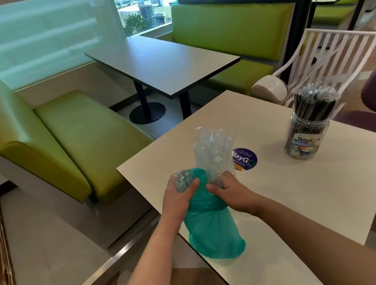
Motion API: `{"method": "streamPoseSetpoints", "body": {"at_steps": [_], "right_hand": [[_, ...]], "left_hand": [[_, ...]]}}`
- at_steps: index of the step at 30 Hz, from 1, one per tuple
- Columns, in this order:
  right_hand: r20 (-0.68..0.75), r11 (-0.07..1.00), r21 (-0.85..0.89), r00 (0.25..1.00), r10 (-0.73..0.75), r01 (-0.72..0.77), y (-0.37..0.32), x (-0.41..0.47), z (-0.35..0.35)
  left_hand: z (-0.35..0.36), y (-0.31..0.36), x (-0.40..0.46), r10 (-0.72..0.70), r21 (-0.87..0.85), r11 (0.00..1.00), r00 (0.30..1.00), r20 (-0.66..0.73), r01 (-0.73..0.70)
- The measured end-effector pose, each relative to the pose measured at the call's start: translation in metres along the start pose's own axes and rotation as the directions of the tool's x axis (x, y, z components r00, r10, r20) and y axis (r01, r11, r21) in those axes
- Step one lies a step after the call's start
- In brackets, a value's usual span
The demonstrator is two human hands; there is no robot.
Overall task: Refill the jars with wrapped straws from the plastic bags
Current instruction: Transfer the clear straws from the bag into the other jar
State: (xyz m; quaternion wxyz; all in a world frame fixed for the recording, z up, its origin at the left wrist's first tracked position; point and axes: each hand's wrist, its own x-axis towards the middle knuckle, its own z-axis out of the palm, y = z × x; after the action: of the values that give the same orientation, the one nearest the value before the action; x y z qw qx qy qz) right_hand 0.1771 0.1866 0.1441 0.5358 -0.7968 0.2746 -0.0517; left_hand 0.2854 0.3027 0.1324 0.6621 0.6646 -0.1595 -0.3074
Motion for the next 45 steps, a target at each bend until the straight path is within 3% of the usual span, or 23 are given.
{"method": "streamPoseSetpoints", "body": {"at_steps": [5, 11, 18, 22, 31, 36, 41, 45], "right_hand": [[-0.147, 0.993, -0.110, 0.987, -0.065, 0.049, -0.008, 0.006, -0.009], [-0.190, 0.980, 0.069, 0.967, -0.169, 0.184, -0.047, 0.007, -0.039], [-0.423, 0.935, -0.091, 0.837, -0.348, 0.343, -0.091, 0.011, -0.081], [-0.453, 0.904, -0.146, 0.785, -0.422, 0.401, -0.101, 0.010, -0.088], [-0.314, 0.936, -0.043, 0.884, -0.346, 0.351, -0.085, 0.011, -0.078], [-0.318, 0.935, -0.030, 0.883, -0.344, 0.354, -0.087, 0.011, -0.087], [-0.280, 0.963, -0.147, 0.924, -0.261, 0.228, -0.067, 0.034, -0.090], [-0.377, 0.940, -0.340, 0.913, -0.158, 0.022, -0.037, 0.051, -0.080]], "left_hand": [[0.004, 0.005, 0.011, 0.116, 0.237, 0.966, 0.993, -0.037, -0.104], [0.008, 0.004, 0.025, 0.181, 0.467, 0.875, 0.980, -0.076, -0.126], [0.013, 0.007, 0.031, 0.076, 0.652, 0.758, 0.990, -0.115, 0.018], [0.018, 0.007, 0.037, 0.066, 0.690, 0.721, 0.986, -0.155, 0.060], [0.031, 0.005, 0.050, -0.014, 0.674, 0.723, 0.979, -0.204, 0.151], [0.030, 0.004, 0.055, -0.040, 0.631, 0.760, 0.981, -0.189, 0.152], [0.029, 0.001, 0.057, -0.011, 0.640, 0.755, 0.979, -0.203, 0.142], [0.030, 0.000, 0.057, 0.019, 0.672, 0.729, 0.978, -0.209, 0.130]]}}
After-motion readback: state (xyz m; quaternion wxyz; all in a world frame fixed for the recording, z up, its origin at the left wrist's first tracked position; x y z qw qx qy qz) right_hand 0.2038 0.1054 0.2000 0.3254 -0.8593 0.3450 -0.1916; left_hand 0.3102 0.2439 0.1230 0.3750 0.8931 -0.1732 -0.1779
